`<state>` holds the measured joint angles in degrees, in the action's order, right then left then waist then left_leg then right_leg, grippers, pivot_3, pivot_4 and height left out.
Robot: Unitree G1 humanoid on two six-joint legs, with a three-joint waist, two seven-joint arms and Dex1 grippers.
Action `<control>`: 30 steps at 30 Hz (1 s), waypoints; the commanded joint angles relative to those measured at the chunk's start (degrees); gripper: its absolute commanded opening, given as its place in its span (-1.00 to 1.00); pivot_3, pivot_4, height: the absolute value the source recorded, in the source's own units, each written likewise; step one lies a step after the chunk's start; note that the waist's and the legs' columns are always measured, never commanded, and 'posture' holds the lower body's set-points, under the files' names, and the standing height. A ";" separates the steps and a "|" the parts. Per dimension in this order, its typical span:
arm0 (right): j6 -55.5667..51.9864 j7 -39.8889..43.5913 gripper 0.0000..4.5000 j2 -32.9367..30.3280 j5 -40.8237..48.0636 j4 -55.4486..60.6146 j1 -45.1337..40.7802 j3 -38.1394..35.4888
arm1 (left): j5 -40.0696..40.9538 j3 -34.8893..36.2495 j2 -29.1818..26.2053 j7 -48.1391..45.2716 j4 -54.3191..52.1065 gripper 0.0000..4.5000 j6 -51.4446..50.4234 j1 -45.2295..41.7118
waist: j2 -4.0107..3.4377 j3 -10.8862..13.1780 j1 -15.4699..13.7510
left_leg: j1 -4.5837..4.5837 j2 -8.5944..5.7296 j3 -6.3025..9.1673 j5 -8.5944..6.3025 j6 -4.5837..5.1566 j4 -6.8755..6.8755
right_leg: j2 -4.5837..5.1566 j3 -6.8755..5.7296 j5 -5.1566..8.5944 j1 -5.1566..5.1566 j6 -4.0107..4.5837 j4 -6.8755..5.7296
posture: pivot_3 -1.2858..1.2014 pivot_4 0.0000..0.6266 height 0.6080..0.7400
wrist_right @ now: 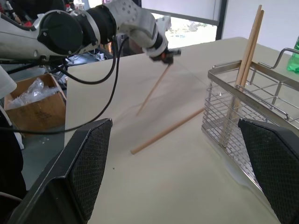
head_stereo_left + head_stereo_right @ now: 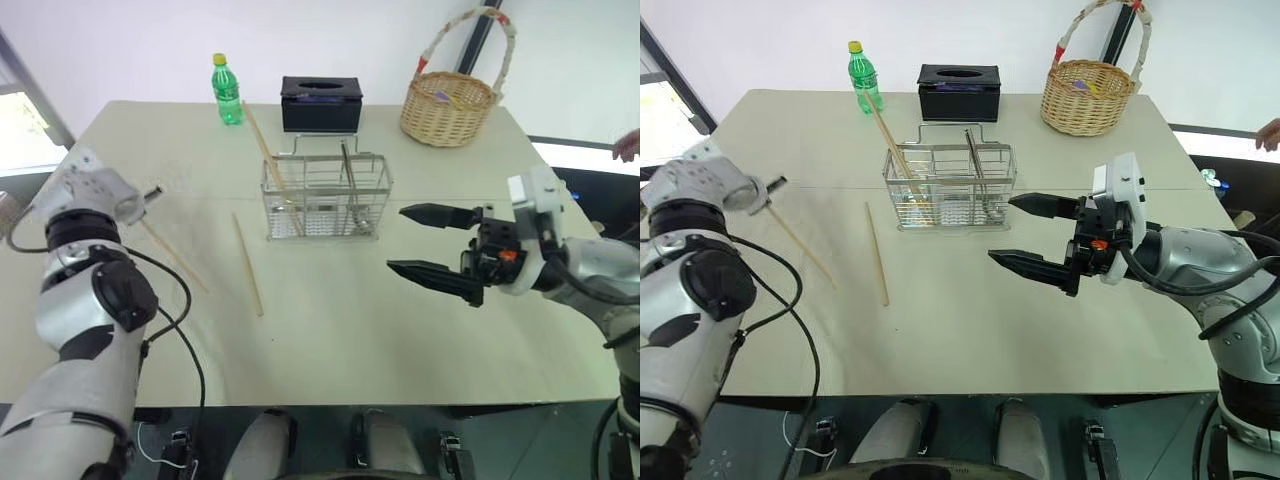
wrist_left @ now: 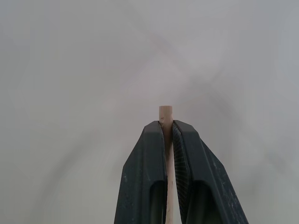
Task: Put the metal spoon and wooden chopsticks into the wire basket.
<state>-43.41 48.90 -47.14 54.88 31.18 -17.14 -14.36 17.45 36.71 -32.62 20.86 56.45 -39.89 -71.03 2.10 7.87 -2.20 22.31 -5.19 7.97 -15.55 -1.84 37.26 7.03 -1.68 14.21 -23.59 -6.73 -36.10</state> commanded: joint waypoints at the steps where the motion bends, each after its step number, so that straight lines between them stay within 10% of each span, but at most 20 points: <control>1: -0.25 -1.02 1.00 0.16 2.10 0.90 -0.66 -1.01 | 4.87 2.54 -2.06 -6.31 -2.79 -0.98 11.04 -6.58 | 0.00 0.00 0.00 | 0.00 0.00 0.00 0.03 -0.05 0.00 | 0.02 0.00 0.00 0.00 0.00 0.00 | 0.03 -0.52 -0.19; 30: 1.68 -12.71 1.00 3.44 5.96 7.08 7.99 -5.98 | 9.18 -13.17 15.41 -29.89 -13.61 -0.98 18.71 -14.67 | 0.02 0.01 0.01 | 0.00 -0.01 0.00 -0.08 0.19 0.07 | -0.08 -0.04 -0.02 0.11 -0.03 0.06 | 0.03 -0.52 -0.19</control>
<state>-43.09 36.84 -43.85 59.83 36.33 -9.23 -18.41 26.74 24.95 -17.71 -8.26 46.52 -21.45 -85.95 2.13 7.88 -2.20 22.30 -5.20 7.97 -15.63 -1.65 37.34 6.96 -1.72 14.19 -23.47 -6.76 -36.05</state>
